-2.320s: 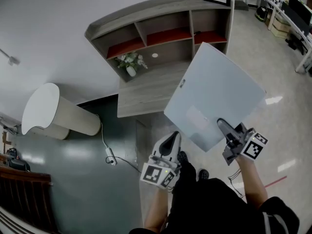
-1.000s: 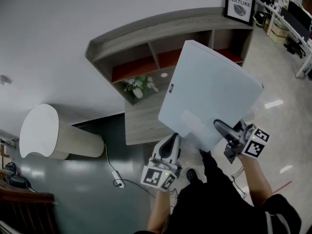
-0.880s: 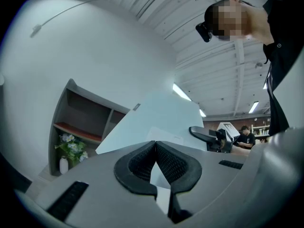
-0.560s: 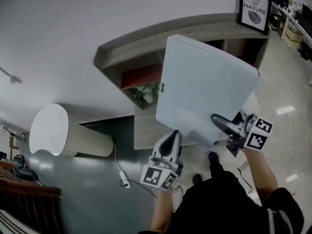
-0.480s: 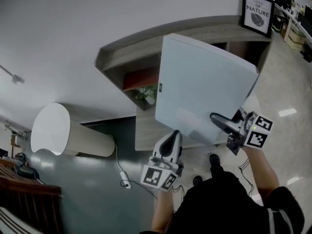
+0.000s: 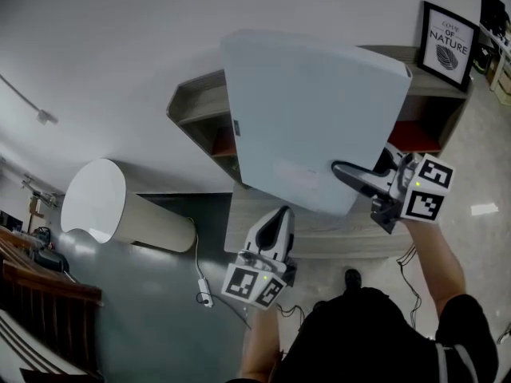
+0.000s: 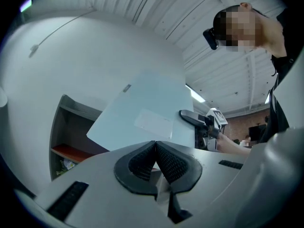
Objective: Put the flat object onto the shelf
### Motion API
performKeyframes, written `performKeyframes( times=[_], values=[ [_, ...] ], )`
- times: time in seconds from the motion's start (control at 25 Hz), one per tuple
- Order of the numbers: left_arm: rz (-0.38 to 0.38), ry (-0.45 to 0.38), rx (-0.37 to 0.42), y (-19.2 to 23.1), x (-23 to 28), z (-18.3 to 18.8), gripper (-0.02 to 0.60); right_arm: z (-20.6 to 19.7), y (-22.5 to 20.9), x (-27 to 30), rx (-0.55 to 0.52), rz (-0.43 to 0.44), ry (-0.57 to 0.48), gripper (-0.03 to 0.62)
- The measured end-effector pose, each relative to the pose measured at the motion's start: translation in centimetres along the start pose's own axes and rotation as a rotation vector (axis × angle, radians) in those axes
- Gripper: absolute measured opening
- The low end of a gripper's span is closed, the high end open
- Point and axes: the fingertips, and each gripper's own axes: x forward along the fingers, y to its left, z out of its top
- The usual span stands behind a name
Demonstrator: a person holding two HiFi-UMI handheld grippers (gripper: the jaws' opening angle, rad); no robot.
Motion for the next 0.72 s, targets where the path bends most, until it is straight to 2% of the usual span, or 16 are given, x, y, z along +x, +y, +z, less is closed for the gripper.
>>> performKeyframes(
  times=[0.32, 0.72],
  values=[
    [0.011, -0.023, 0.042, -0.7, 3.7, 2.6, 0.015, 6.3, -1.5, 2.9, -0.105, 0.117, 0.032, 0.279],
    [0.057, -0.061, 0.061, -1.0, 6.6, 5.1, 0.015, 12.9, -4.5, 5.7, -0.217, 0.179, 0.075, 0.279]
  ],
)
